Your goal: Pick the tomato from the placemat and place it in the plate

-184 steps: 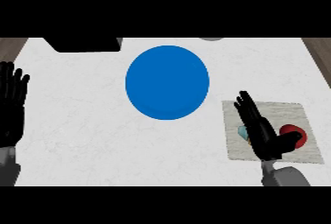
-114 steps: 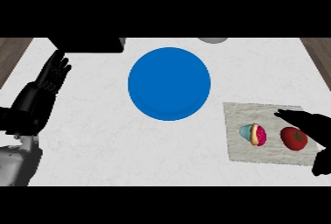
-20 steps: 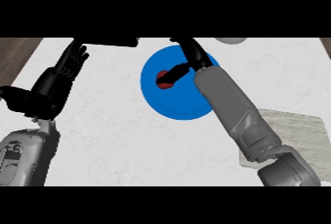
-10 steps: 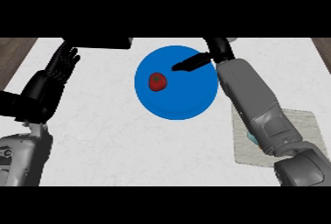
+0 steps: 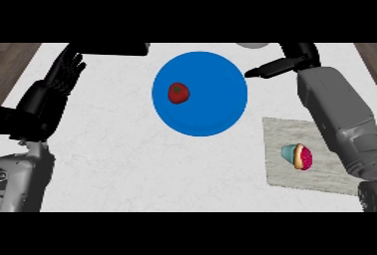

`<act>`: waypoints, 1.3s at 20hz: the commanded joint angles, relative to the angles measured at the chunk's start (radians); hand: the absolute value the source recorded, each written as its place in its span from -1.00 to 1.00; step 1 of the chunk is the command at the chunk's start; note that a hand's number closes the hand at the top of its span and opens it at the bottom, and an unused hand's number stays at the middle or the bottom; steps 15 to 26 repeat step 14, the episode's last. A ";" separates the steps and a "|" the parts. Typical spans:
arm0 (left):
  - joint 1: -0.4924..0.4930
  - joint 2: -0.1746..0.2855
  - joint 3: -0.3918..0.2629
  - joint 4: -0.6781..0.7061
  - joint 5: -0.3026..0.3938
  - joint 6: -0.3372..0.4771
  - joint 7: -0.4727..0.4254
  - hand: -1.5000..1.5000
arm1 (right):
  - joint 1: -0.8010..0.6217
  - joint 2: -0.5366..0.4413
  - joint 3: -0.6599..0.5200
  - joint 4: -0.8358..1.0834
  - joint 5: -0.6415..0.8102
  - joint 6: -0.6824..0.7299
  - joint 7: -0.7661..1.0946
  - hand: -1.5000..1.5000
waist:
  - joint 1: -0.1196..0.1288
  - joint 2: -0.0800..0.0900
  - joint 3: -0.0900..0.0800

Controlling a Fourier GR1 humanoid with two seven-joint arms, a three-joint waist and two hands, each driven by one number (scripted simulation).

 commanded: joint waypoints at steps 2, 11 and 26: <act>-0.008 -0.018 -0.003 0.014 -0.004 0.008 0.003 0.00 | 0.049 -0.067 0.010 0.021 0.021 0.078 -0.082 -1.00 | -0.001 -0.001 0.000; -0.031 -0.014 -0.012 0.006 -0.005 -0.011 0.016 0.00 | 0.056 -0.227 0.015 0.053 0.050 0.201 -0.137 -1.00 | 0.018 0.010 0.002; 0.004 -0.034 -0.029 -0.027 -0.024 0.009 0.013 0.00 | 0.098 -0.228 0.007 0.052 0.054 0.123 -0.204 -1.00 | 0.025 0.010 0.003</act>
